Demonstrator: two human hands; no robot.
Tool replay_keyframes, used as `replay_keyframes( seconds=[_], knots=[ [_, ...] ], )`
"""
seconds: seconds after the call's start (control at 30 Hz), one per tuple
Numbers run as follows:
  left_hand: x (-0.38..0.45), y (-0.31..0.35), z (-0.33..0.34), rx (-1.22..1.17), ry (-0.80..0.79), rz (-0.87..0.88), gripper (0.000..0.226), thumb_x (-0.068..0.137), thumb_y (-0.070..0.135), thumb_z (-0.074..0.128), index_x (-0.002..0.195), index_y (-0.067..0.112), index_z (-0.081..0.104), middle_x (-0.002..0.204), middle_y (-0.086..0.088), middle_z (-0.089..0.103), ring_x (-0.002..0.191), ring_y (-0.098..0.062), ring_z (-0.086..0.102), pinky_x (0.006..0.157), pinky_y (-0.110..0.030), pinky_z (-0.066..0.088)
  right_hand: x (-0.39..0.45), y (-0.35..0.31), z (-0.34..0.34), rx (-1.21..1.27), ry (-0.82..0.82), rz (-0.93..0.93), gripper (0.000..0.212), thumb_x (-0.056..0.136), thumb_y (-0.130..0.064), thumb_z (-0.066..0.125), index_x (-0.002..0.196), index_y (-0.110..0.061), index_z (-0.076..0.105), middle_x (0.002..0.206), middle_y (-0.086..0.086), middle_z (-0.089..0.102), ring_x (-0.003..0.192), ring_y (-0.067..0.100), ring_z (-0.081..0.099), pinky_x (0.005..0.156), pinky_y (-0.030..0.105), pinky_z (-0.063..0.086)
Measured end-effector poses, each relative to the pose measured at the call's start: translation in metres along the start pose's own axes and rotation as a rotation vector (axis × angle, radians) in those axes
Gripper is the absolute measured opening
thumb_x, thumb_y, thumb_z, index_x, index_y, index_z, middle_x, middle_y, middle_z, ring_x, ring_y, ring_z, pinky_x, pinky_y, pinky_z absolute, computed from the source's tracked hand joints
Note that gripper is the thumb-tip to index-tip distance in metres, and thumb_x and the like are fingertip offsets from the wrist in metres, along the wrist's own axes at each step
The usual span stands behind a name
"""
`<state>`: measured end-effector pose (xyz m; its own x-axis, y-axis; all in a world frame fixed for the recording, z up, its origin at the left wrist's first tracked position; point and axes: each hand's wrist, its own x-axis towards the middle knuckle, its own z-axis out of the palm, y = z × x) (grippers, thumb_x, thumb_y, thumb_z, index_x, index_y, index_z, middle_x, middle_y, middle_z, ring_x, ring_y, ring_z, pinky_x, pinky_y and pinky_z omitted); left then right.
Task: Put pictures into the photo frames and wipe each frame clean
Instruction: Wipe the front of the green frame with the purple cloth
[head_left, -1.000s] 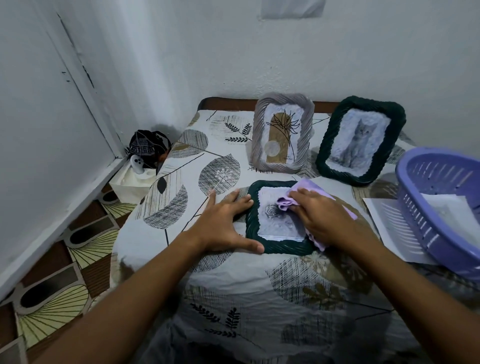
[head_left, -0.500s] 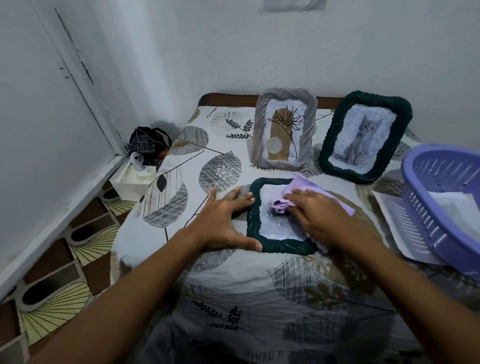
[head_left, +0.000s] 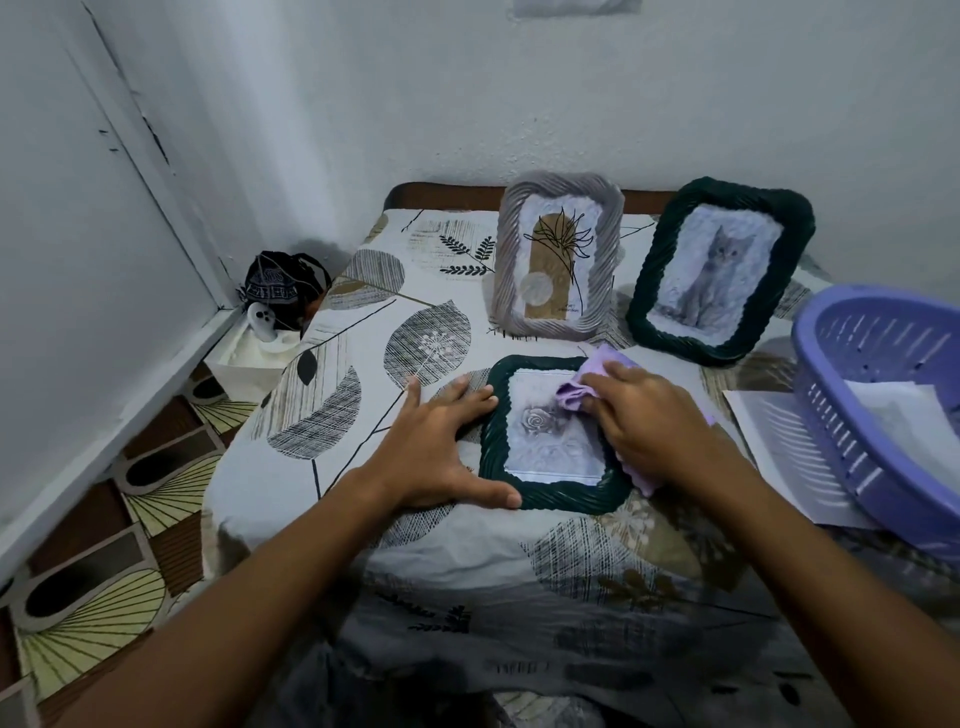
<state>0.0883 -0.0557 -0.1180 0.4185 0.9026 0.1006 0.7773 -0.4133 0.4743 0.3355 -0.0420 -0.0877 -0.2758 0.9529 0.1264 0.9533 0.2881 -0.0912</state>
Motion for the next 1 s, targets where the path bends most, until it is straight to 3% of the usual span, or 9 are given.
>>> replay_keyframes(
  seconds=[0.17, 0.23, 0.37, 0.43, 0.57, 0.7, 1.0],
  knots=[
    [0.000, -0.002, 0.000, -0.016, 0.006, 0.010, 0.124, 0.041, 0.088, 0.060, 0.145, 0.023, 0.040, 0.153, 0.015, 0.029, 0.144, -0.001, 0.012, 0.117, -0.043, -0.013, 0.018, -0.024, 0.005, 0.108, -0.093, 0.005, 0.045, 0.103, -0.037, 0.033, 0.144, -0.021, 0.039, 0.156, 0.018, 0.025, 0.140, 0.032, 0.028, 0.111, 0.035, 0.024],
    [0.000, -0.002, 0.000, -0.018, 0.011, 0.012, 0.123, 0.041, 0.088, 0.060, 0.144, 0.023, 0.040, 0.153, 0.015, 0.030, 0.144, -0.001, 0.011, 0.117, -0.043, -0.013, 0.013, -0.025, 0.003, 0.126, -0.119, -0.054, 0.044, 0.103, -0.035, 0.033, 0.145, -0.021, 0.038, 0.155, 0.013, 0.029, 0.141, 0.028, 0.027, 0.111, 0.031, 0.020],
    [-0.002, -0.003, -0.001, -0.016, 0.001, 0.007, 0.121, 0.043, 0.086, 0.061, 0.145, 0.025, 0.038, 0.154, 0.016, 0.028, 0.145, -0.001, 0.009, 0.116, -0.041, -0.015, 0.000, 0.000, -0.001, 0.098, -0.042, -0.065, 0.041, 0.102, -0.036, 0.033, 0.131, -0.019, 0.055, 0.137, 0.008, 0.054, 0.124, 0.027, 0.048, 0.103, 0.032, 0.031],
    [-0.002, -0.002, -0.001, -0.007, -0.010, 0.000, 0.121, 0.043, 0.086, 0.060, 0.145, 0.025, 0.038, 0.154, 0.016, 0.027, 0.145, -0.001, 0.008, 0.116, -0.043, -0.014, 0.004, 0.006, 0.002, 0.035, -0.029, -0.029, 0.042, 0.101, -0.036, 0.033, 0.132, -0.018, 0.054, 0.139, 0.015, 0.051, 0.126, 0.031, 0.046, 0.107, 0.034, 0.028],
    [0.000, -0.002, -0.001, 0.002, -0.031, -0.007, 0.125, 0.041, 0.090, 0.058, 0.146, 0.026, 0.036, 0.155, 0.015, 0.026, 0.145, -0.001, 0.006, 0.117, -0.046, -0.012, 0.023, -0.011, 0.007, 0.094, -0.073, -0.061, 0.043, 0.103, -0.036, 0.034, 0.143, -0.021, 0.042, 0.154, 0.019, 0.028, 0.142, 0.029, 0.026, 0.115, 0.033, 0.015],
    [0.000, -0.003, -0.001, 0.003, -0.054, -0.008, 0.125, 0.041, 0.089, 0.057, 0.147, 0.026, 0.033, 0.155, 0.014, 0.024, 0.145, 0.000, 0.002, 0.117, -0.048, -0.013, 0.032, -0.027, 0.012, 0.144, -0.100, -0.125, 0.044, 0.103, -0.033, 0.034, 0.145, -0.021, 0.039, 0.156, 0.019, 0.024, 0.145, 0.027, 0.020, 0.115, 0.032, 0.012],
    [0.003, -0.009, -0.002, 0.027, -0.086, 0.000, 0.126, 0.041, 0.089, 0.057, 0.148, 0.028, 0.032, 0.155, 0.016, 0.022, 0.145, 0.000, -0.002, 0.114, -0.056, -0.016, 0.004, -0.032, 0.014, 0.258, -0.156, -0.244, 0.040, 0.102, -0.031, 0.040, 0.140, -0.021, 0.048, 0.150, 0.011, 0.039, 0.140, 0.023, 0.032, 0.112, 0.031, 0.020]
  ],
)
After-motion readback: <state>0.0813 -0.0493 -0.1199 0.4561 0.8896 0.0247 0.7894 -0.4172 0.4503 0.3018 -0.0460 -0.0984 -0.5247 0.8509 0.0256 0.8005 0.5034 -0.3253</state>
